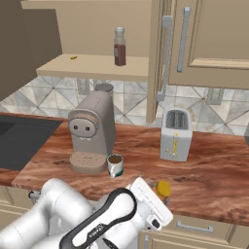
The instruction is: Pick the cinnamon and honey bottle from the cabinet and place them next to the mug.
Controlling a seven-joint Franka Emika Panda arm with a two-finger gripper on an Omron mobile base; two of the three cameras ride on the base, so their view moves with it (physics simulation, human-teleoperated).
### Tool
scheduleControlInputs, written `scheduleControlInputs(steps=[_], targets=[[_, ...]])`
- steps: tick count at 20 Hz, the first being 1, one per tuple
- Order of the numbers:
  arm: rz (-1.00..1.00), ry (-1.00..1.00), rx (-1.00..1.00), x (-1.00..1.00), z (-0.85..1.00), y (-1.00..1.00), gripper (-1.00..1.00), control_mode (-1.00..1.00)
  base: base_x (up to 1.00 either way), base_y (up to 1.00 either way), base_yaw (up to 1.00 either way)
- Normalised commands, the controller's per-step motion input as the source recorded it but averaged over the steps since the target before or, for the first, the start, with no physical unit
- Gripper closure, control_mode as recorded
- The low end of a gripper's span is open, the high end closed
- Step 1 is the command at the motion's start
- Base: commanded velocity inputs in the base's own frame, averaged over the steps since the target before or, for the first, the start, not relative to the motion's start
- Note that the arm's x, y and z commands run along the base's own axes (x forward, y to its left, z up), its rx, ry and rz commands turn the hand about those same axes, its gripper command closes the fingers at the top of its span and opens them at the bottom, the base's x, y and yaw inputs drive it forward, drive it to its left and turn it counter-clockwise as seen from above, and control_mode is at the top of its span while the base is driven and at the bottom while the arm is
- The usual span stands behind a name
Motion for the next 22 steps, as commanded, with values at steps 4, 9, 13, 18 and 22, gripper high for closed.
scheduleControlInputs(steps=[4,9,13,18,22], targets=[[0.12,-0.22,-0.24,0.61,0.22,0.27,1.0,-1.0,0.0,0.0,0.0],[0.08,-0.09,-0.1,0.19,0.2,0.3,1.0,-1.0,0.0,0.0,0.0],[0.02,-0.03,-0.01,-0.05,0.09,0.09,1.0,-1.0,0.0,0.0,0.0],[0.07,-0.11,-0.15,0.16,0.5,0.49,1.0,-1.0,0.0,0.0,0.0],[0.06,-0.03,-0.1,0.1,0.43,0.54,1.0,-1.0,0.0,0.0,0.0]])
